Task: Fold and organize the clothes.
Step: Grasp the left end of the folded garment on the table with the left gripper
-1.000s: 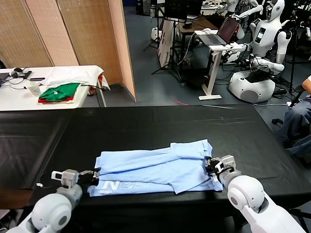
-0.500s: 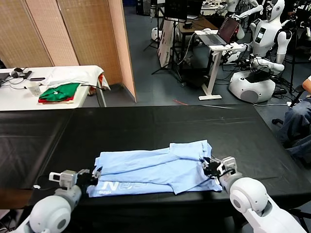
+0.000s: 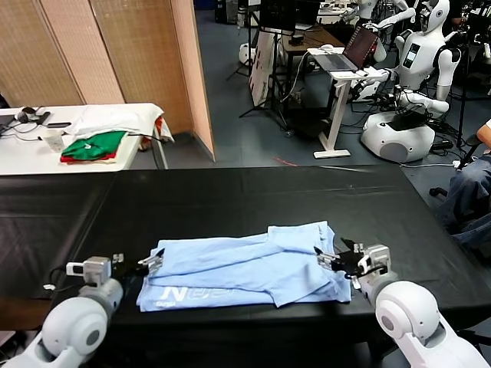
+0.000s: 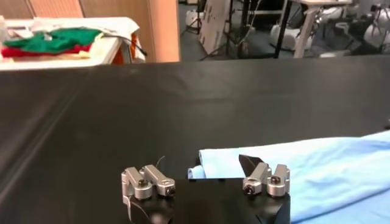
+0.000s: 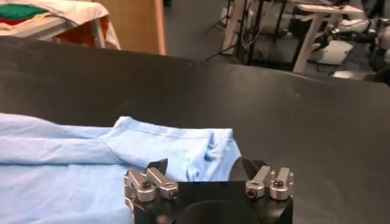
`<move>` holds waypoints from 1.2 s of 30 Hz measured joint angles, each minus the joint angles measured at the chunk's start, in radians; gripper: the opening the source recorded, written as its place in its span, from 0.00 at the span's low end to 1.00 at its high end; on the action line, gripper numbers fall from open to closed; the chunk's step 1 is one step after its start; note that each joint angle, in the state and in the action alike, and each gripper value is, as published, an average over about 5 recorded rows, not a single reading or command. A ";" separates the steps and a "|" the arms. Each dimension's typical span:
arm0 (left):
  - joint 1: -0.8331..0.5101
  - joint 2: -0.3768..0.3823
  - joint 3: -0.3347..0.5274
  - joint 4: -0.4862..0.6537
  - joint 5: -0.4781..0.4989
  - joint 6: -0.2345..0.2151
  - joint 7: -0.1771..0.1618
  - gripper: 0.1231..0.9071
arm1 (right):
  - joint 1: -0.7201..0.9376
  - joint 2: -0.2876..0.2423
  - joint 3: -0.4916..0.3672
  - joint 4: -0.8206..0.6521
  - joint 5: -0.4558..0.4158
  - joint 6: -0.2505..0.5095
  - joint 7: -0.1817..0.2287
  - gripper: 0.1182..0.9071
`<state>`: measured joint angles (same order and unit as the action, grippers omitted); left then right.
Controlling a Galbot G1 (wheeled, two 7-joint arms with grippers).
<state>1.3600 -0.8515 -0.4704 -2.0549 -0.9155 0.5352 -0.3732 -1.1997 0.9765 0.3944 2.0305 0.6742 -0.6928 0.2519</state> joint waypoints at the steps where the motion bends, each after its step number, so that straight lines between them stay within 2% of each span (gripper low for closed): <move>1: -0.010 -0.006 0.003 0.010 -0.006 -0.001 0.001 1.00 | 0.007 0.005 -0.003 -0.011 -0.002 0.007 0.000 1.00; 11: -0.103 -0.042 0.056 0.103 -0.003 -0.002 0.002 1.00 | 0.093 0.046 -0.047 -0.123 -0.022 0.077 0.012 1.00; 19: -0.118 -0.050 0.067 0.144 -0.004 -0.001 0.005 1.00 | 0.156 0.080 -0.073 -0.211 -0.017 0.080 0.013 0.99; 22: -0.116 -0.050 0.069 0.144 -0.003 0.001 0.005 1.00 | 0.183 0.095 -0.082 -0.245 -0.014 0.079 0.011 0.94; 26: -0.113 -0.051 0.071 0.144 -0.002 0.004 0.006 0.99 | 0.212 0.110 -0.090 -0.284 -0.010 0.076 0.010 0.84; 29: -0.111 -0.051 0.071 0.144 0.001 0.005 0.007 0.91 | 0.223 0.120 -0.091 -0.310 -0.008 0.073 0.012 0.72; 33: -0.110 -0.051 0.075 0.144 0.010 0.006 0.018 0.70 | 0.224 0.132 -0.089 -0.324 -0.010 0.073 0.021 0.42; 36: -0.114 -0.052 0.081 0.144 0.021 0.006 0.030 0.47 | 0.218 0.139 -0.083 -0.323 -0.011 0.075 0.032 0.19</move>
<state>1.2460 -0.9033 -0.3893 -1.9112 -0.8950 0.5415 -0.3427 -0.9814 1.1157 0.3117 1.7072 0.6631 -0.6176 0.2843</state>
